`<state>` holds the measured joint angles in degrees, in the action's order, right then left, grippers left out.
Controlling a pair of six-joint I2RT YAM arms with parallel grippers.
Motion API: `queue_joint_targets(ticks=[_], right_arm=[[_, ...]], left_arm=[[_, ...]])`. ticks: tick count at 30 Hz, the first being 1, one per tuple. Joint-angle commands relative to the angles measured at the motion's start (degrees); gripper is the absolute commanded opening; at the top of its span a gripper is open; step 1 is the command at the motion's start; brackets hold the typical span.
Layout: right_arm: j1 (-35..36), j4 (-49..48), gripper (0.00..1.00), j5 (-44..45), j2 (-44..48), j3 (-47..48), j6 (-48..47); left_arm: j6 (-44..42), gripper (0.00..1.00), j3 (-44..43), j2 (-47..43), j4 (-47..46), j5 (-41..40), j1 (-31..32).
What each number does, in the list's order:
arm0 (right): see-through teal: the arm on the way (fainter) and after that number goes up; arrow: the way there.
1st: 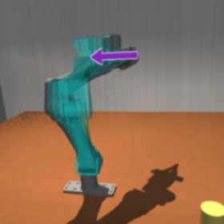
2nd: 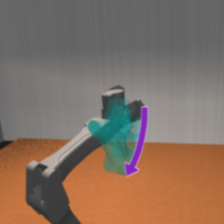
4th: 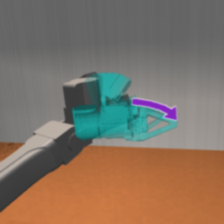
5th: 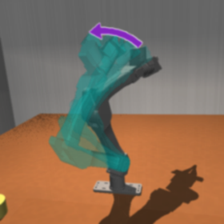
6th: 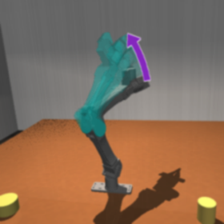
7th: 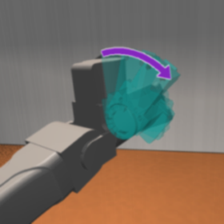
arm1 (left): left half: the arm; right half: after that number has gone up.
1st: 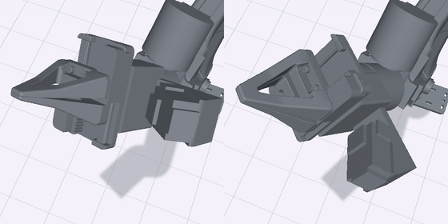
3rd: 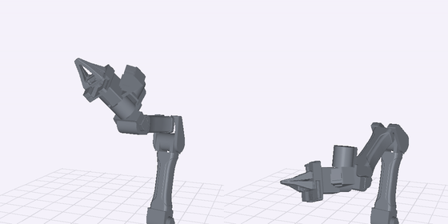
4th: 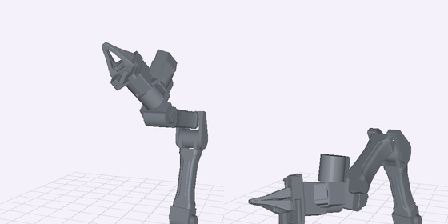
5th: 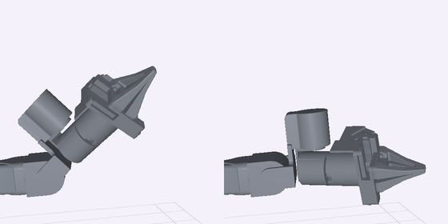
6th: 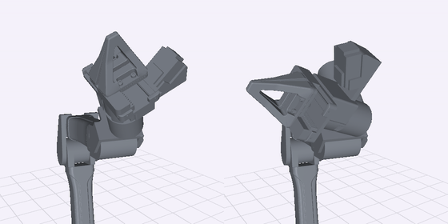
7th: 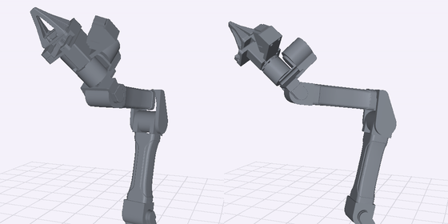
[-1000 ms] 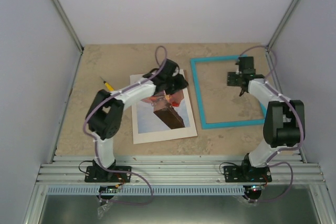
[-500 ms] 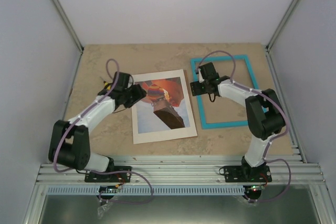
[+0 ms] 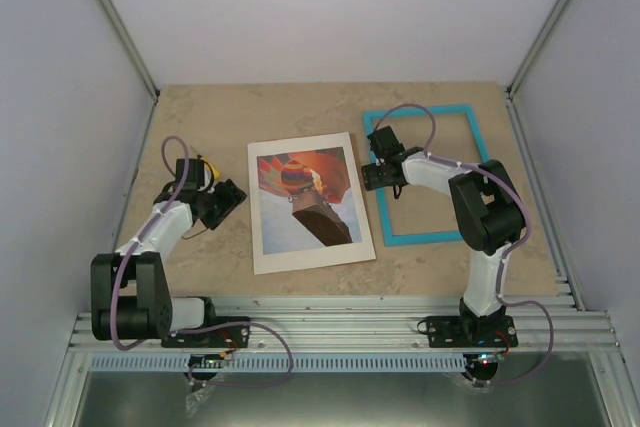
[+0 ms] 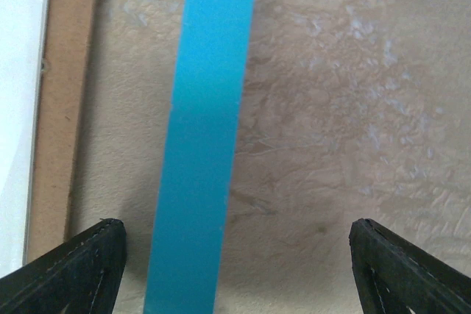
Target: Take the photo out of the frame
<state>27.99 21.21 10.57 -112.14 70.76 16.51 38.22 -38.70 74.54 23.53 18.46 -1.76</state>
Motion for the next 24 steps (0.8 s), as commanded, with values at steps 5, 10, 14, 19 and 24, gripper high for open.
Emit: queue_joint_targets(ticks=[5, 10, 14, 19, 24], right_arm=[[-2.2, 0.3, 0.83, 5.3, 2.9, -4.5, 0.7], [-4.4, -0.3, 0.83, 5.1, 4.7, -6.5, 1.2], [-5.5, -0.4, 0.83, 4.8, 5.7, -6.9, 1.1], [-5.4, -1.3, 0.83, -0.2, 8.9, -7.5, -0.4], [-4.7, -2.7, 0.83, -6.2, 13.8, -9.3, -2.0]], left_arm=[[-3.4, 0.82, -0.2, 3.6, 0.2, 2.9, -0.4], [-5.8, 0.84, -2.2, 6.3, 1.8, 4.5, -0.4], [-6.2, 0.85, -2.4, 7.5, 1.7, 5.7, -0.4], [-6.7, 0.84, -2.8, 9.9, 0.9, 8.7, -0.1], [-6.9, 0.83, -3.6, 12.3, 0.0, 9.3, 1.2]])
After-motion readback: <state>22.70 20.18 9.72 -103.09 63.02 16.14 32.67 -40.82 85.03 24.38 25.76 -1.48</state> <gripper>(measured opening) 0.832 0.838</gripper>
